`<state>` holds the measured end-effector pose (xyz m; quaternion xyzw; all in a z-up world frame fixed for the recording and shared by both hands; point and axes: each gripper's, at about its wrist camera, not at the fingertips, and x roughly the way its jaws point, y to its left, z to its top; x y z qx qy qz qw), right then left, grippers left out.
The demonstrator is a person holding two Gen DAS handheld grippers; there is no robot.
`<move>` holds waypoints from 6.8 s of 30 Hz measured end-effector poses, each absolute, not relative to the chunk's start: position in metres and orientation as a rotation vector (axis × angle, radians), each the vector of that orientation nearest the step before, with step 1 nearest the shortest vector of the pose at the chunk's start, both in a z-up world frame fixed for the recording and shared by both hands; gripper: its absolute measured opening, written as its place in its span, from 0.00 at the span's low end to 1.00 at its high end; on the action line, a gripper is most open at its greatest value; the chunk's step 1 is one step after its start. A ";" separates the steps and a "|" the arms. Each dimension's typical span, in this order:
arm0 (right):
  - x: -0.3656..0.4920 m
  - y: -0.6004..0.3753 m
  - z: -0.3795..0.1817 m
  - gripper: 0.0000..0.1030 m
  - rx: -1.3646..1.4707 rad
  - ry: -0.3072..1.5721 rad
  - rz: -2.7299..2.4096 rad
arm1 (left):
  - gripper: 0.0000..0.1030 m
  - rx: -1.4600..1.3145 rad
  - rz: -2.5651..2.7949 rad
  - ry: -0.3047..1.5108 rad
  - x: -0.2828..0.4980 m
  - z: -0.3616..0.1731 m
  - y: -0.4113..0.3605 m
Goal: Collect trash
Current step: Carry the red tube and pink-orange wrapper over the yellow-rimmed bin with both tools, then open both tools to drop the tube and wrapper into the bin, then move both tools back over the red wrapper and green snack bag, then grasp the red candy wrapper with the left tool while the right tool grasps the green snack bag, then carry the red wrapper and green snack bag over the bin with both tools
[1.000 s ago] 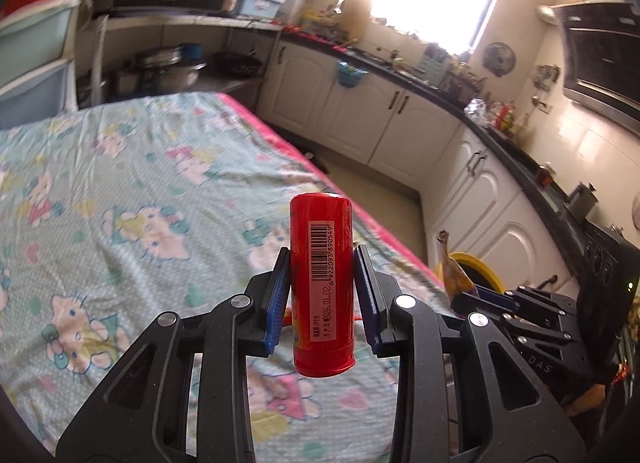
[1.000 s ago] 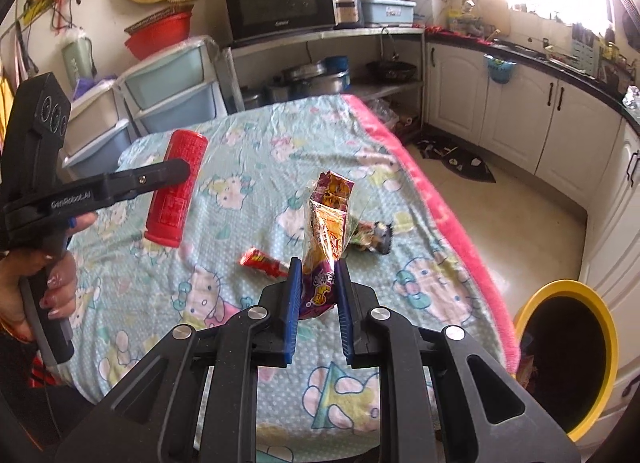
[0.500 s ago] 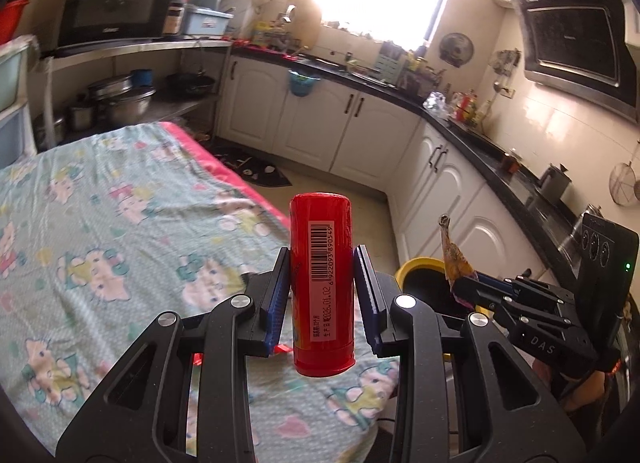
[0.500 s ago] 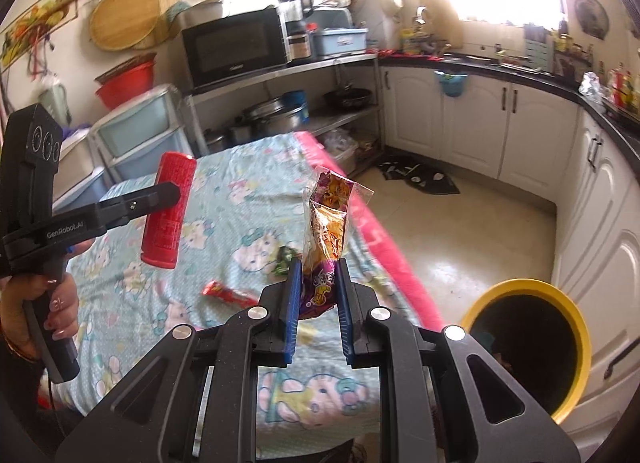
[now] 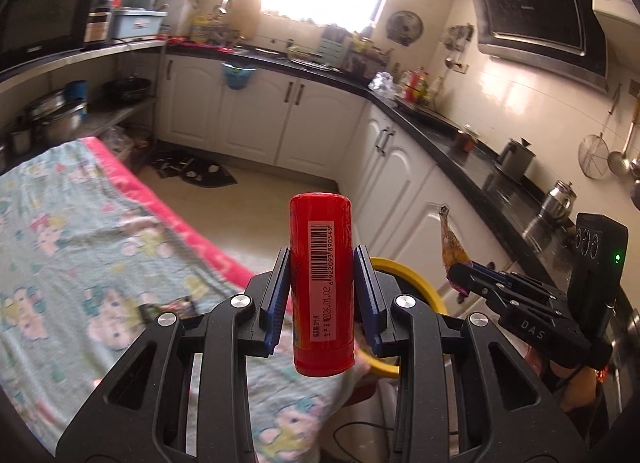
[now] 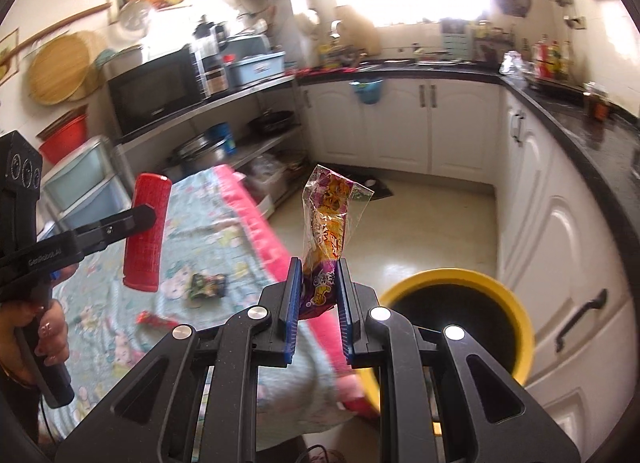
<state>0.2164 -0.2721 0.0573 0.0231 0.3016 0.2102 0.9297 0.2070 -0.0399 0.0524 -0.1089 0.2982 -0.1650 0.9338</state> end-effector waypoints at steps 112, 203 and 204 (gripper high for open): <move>0.199 -0.115 0.034 0.81 -0.217 0.613 0.708 | 0.90 -0.245 0.095 0.765 0.104 -0.025 0.118; 0.239 -0.338 0.050 0.09 0.085 0.592 0.263 | 0.00 -0.103 -0.329 0.638 0.272 0.033 -0.109; 0.239 -0.344 0.051 0.09 0.090 0.588 0.247 | 0.00 -0.100 -0.342 0.638 0.275 0.033 -0.116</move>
